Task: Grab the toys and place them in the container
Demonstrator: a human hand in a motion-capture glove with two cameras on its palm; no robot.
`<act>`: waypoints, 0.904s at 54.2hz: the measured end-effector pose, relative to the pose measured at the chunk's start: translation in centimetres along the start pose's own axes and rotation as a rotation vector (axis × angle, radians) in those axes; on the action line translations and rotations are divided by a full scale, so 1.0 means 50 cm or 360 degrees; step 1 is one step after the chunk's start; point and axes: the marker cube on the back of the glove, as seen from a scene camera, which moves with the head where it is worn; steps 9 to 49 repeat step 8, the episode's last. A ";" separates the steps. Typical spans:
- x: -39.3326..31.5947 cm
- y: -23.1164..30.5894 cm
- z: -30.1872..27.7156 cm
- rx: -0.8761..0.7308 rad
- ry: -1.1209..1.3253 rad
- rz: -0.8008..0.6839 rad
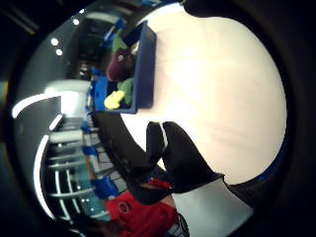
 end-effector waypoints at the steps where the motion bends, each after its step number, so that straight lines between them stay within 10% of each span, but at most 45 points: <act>1: 0.002 0.002 -0.001 0.0002 -0.0003 0.0002; 49: 0.020 0.008 -0.009 0.0023 -0.0025 0.0013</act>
